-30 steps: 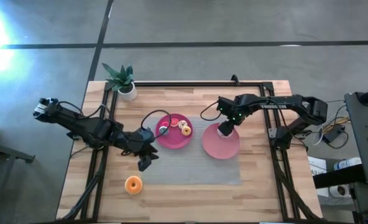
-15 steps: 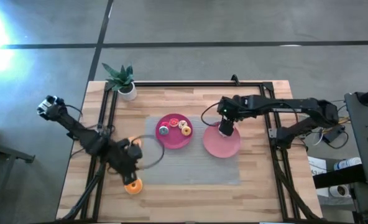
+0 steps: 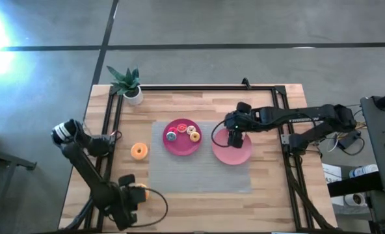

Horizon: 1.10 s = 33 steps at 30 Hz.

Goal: Pick & Place donuts
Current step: Put the large dark brown donut on the light pink plate

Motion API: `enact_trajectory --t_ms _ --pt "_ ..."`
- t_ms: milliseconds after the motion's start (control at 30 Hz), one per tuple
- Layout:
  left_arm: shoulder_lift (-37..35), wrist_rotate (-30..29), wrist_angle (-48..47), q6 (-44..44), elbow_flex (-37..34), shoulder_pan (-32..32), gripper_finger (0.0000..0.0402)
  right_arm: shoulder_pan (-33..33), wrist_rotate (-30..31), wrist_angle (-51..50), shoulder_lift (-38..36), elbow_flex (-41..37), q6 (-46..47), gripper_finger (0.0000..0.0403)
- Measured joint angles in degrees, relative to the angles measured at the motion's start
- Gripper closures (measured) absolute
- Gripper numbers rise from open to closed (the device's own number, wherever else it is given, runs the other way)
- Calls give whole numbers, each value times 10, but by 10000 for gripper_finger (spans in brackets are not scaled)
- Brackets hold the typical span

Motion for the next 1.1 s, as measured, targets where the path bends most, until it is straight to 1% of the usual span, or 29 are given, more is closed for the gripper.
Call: enact_trajectory --t_ms 133,233,500,767,933,1033,1100 --pt "35 -5 5 22 27 -4 289 5 0 -1 18 -1 1 181" --pt "49 -11 18 29 25 -4 289 6 0 1 27 0 4 181" --pt "64 -10 29 -21 -4 -1 289 7 -1 15 24 2 11 181" --pt "61 -14 124 -25 -67 1 289 17 -1 15 23 3 26 181" --pt "60 -14 140 -33 -94 5 290 26 -1 15 22 3 30 181" --pt "60 -16 142 -33 -101 6 297 30 -1 15 22 3 36 181" --pt "60 -20 142 -32 -105 8 312 32 -1 15 22 3 42 181"
